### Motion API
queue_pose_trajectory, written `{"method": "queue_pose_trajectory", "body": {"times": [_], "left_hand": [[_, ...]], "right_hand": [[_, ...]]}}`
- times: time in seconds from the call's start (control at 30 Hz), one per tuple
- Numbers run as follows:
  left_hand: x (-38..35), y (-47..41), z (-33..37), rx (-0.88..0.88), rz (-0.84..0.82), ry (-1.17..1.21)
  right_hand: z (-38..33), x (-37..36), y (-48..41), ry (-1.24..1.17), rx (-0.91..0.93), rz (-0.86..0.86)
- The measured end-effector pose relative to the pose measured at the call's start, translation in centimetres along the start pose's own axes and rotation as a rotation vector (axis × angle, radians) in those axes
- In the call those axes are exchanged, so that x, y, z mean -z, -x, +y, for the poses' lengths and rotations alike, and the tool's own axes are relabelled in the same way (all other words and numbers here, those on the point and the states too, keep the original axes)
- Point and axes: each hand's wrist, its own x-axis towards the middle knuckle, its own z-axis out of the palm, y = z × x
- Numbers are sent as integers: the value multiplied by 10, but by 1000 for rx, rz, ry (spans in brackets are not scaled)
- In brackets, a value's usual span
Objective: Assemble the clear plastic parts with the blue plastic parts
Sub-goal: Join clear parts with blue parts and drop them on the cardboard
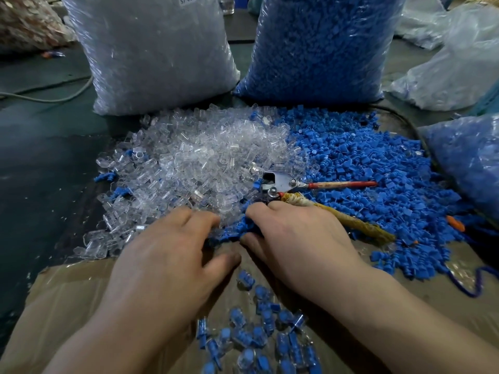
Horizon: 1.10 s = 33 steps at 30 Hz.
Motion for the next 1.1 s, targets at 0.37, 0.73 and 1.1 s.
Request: {"method": "queue_pose_trajectory", "body": {"times": [0.37, 0.73, 1.1], "left_hand": [[-12, -2, -1, 52, 89, 264], [-13, -2, -3, 145, 197, 547], [-15, 0, -7, 325, 157, 1049]], "right_hand": [[5, 0, 1, -177, -57, 56], [11, 2, 3, -418, -199, 112], [10, 12, 11, -908, -308, 123]]}}
